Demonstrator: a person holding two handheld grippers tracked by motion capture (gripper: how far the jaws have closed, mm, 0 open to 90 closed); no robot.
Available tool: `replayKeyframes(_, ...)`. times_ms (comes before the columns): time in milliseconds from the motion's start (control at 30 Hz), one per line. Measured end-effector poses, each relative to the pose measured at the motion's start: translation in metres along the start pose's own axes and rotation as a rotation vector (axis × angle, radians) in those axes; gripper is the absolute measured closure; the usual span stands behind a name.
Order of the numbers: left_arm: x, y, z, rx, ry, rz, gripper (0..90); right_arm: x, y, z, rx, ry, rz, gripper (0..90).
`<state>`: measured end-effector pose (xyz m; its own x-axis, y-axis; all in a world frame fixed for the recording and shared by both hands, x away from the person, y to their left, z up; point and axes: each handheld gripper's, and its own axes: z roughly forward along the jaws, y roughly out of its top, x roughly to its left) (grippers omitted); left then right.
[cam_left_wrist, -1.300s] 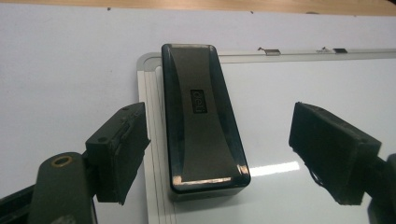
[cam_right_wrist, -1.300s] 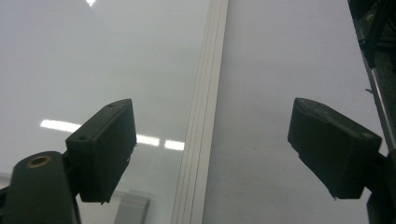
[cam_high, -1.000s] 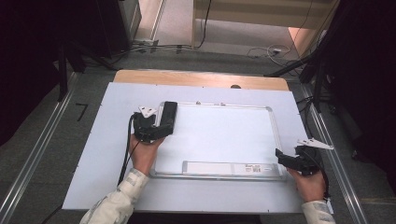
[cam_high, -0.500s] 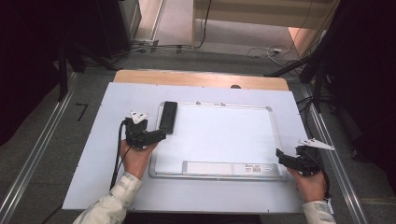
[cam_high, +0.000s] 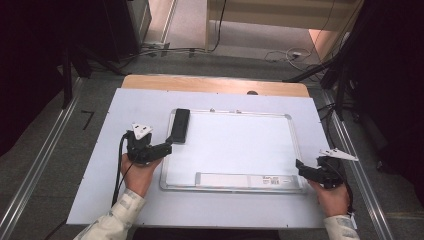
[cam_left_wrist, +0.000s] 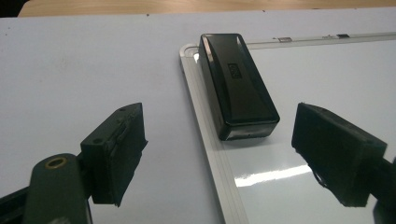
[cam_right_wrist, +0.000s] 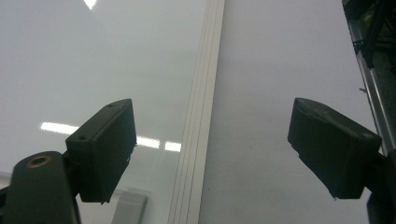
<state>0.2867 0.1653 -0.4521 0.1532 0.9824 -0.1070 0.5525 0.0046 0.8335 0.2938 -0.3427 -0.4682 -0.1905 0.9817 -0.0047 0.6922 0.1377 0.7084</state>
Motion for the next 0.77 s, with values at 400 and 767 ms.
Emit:
replayKeyframes(400,0.016,-0.008,-0.014,-0.002,0.016,-0.019,17.7,0.000,0.000,0.000,0.000,-0.001,0.000,14.1)
replayKeyframes(767,0.029,-0.015,-0.017,0.010,0.047,-0.024,17.7,0.000,0.000,-0.001,0.000,-0.002,0.004,14.1)
